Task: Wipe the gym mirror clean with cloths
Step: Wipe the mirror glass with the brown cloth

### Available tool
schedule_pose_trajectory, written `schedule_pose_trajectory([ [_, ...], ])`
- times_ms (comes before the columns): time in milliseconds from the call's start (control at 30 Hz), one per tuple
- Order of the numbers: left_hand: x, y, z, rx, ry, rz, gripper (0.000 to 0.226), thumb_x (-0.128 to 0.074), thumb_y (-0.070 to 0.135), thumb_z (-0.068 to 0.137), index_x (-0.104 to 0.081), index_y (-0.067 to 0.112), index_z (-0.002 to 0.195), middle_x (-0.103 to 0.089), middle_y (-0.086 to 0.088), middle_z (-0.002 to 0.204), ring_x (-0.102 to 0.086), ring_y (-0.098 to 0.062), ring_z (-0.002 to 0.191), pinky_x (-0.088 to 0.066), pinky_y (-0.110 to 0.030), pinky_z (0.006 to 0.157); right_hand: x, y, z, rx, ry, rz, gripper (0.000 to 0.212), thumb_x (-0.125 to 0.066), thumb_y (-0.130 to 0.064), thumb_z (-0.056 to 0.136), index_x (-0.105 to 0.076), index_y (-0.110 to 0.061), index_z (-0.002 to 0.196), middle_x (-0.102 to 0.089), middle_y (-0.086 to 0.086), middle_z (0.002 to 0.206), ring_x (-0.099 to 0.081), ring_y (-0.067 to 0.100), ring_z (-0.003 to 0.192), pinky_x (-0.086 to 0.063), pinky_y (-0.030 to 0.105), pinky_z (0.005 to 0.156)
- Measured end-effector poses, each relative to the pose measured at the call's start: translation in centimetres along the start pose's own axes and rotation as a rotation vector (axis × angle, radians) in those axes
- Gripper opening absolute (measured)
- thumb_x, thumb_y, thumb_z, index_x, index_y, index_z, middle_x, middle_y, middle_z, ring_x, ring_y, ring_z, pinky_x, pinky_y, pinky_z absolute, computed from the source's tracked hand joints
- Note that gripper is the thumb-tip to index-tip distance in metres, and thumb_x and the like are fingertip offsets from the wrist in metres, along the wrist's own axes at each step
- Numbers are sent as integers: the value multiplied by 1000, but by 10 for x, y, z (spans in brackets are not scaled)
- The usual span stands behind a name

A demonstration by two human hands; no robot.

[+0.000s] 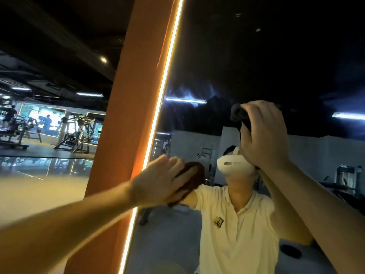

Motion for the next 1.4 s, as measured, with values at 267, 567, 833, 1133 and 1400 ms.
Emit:
schedule_pose_trajectory([
  [267, 8, -100, 80, 746, 125, 231, 40, -44, 31, 106, -59, 4, 132, -59, -22, 113, -54, -37, 99, -41, -47, 82, -2, 1, 1, 14, 25, -18, 40, -50, -18, 91, -56, -3, 128, -59, 20, 125, -53, 40, 119, -44, 51, 103],
  [567, 5, 15, -47, -204, -97, 5, 47, -56, 36, 104, -53, 13, 144, -64, -17, 126, -60, -22, 98, -55, -29, 74, 0, 0, -2, 8, 11, -1, 43, -43, -22, 91, -55, -4, 128, -57, 19, 125, -52, 38, 119, -43, 49, 103],
  [833, 8, -108, 116, 867, 177, 100, 46, -38, 34, 104, -60, 3, 129, -58, -26, 118, -56, -43, 106, -45, -50, 87, -2, -1, -4, -1, 68, 58, 40, -47, -19, 92, -56, -4, 129, -58, 17, 124, -54, 34, 117, -45, 40, 98],
  [1133, 8, -55, 132, 39, 164, -20, 45, -49, 39, 101, -56, 16, 140, -58, -13, 102, -52, -27, 87, -44, -42, 75, 6, 4, -3, -176, 223, 235, 32, -47, -20, 100, -57, -4, 125, -58, 14, 115, -55, 27, 104, -44, 36, 89],
  [1400, 0, -48, 126, 901, 243, -49, 43, -43, 33, 102, -58, 9, 135, -55, -22, 114, -54, -39, 99, -41, -45, 82, -1, 9, -3, -144, 191, 154, 32, -50, -21, 97, -58, -7, 124, -59, 12, 117, -54, 27, 107, -39, 36, 93],
])
Point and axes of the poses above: each hand's wrist, its own z-axis towards the middle knuckle, its own x-axis out of the back of the hand, y = z × x, the point moved 1 cm from there along z, towards the middle knuckle
